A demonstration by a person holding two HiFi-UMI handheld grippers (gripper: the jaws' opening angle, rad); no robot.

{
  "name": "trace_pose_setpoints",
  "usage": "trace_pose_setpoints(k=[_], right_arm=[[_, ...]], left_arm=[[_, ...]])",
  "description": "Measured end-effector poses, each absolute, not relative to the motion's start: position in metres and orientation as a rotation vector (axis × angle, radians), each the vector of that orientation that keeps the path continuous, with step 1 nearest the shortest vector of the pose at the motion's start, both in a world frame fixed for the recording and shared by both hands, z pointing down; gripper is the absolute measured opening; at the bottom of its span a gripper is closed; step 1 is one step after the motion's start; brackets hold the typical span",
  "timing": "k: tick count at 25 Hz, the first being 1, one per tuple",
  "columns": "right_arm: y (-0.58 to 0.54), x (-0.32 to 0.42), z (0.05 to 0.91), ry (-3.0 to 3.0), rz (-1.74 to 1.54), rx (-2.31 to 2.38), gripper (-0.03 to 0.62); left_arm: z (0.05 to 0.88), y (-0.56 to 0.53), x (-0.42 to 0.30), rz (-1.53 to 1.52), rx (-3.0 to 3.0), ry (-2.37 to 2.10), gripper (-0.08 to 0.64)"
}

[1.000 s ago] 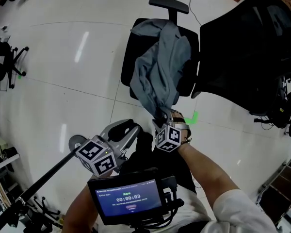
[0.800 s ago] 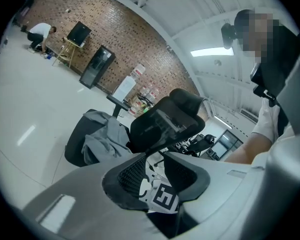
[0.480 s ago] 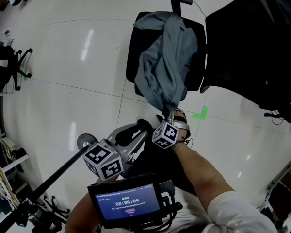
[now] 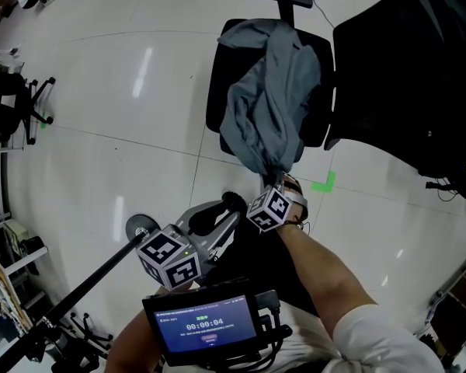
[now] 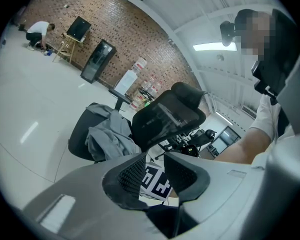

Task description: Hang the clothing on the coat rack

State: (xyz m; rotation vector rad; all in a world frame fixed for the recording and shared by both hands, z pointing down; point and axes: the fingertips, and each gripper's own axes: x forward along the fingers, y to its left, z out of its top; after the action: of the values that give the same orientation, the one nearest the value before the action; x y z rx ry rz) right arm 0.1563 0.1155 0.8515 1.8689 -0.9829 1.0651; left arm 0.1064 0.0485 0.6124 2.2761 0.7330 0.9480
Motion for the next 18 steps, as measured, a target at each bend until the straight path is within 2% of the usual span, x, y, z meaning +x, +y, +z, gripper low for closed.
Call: trace_pose_setpoints(k=[18], right_arm=[[0.115, 0.159, 0.763, -1.168, 0.851, 1.984, 0.040]], left_arm=[[0.614, 0.064, 0.142, 0.924, 2.323, 0.806, 0.118]])
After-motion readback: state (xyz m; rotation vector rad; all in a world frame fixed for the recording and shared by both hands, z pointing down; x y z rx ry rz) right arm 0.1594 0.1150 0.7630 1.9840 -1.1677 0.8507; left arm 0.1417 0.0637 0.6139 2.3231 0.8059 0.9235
